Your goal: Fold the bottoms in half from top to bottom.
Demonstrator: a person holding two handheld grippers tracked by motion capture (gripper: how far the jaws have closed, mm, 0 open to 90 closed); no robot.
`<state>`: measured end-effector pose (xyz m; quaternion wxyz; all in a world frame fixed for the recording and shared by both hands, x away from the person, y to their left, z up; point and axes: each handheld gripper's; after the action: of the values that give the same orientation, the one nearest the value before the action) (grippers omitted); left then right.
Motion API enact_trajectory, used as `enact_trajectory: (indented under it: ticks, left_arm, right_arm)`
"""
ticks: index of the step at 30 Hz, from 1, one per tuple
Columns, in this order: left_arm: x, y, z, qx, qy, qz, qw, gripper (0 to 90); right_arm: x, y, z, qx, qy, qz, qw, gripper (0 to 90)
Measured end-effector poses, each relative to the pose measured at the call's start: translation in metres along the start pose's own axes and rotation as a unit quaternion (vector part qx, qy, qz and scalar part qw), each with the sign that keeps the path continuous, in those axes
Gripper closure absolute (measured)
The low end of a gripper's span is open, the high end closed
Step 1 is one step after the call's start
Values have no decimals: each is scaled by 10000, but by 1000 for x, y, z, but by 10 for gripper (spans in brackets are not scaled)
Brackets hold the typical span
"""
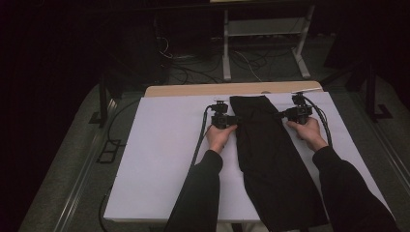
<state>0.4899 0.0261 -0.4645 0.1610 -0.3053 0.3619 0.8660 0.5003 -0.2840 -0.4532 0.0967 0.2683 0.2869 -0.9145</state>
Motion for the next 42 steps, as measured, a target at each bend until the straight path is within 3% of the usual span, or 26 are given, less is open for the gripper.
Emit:
enact_trajectory:
  ticks: [3, 5, 6, 12, 18, 26, 29, 32, 36, 42]
  left_arm:
    - [0, -3, 1, 268, 44, 237, 9993, 768]
    - [-1, -7, 2, 554, 110, 563, 9968, 792]
    - [-1, -8, 3, 614, 109, 602, 9962, 817]
    - [-1, -2, 5, 657, 5, 360, 9972, 859]
    - [0, 7, 6, 814, -78, 175, 9965, 862]
    - [-1, 19, 12, 889, -20, -7, 9960, 864]
    - [0, 23, 16, 932, 24, -38, 9956, 864]
    - [6, 23, 23, 1067, 192, 82, 9941, 866]
    - [13, 24, 31, 1152, 262, 104, 9929, 866]
    - [18, 30, 40, 1140, 337, -68, 9929, 870]
  right_arm:
    - [0, -1, 5, -49, 55, -42, 10000, 863]
    - [0, -2, 9, -39, 92, -22, 9999, 863]
    - [1, -2, 11, 8, 116, 13, 9999, 863]
    - [6, -3, 23, -26, 230, 14, 9997, 864]
    - [17, -2, 33, -50, 313, 102, 9994, 866]
    - [32, 5, 44, -368, 607, -115, 9974, 867]
    - [37, 7, 48, -437, 712, -202, 9963, 868]
    - [41, 8, 52, -561, 823, -309, 9945, 868]
    - [45, 2, 58, -586, 877, -233, 9942, 868]
    - [48, -5, 61, -557, 910, -73, 9943, 868]
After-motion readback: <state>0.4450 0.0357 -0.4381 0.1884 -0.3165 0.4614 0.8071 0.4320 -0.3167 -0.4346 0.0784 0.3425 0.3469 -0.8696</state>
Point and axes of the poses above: each handheld gripper's, and its own axes: z roughly backward along the jaws, x roughly out of its underside, y roughly to its right, and after that the axes turned 3 degrees about x, right-handed
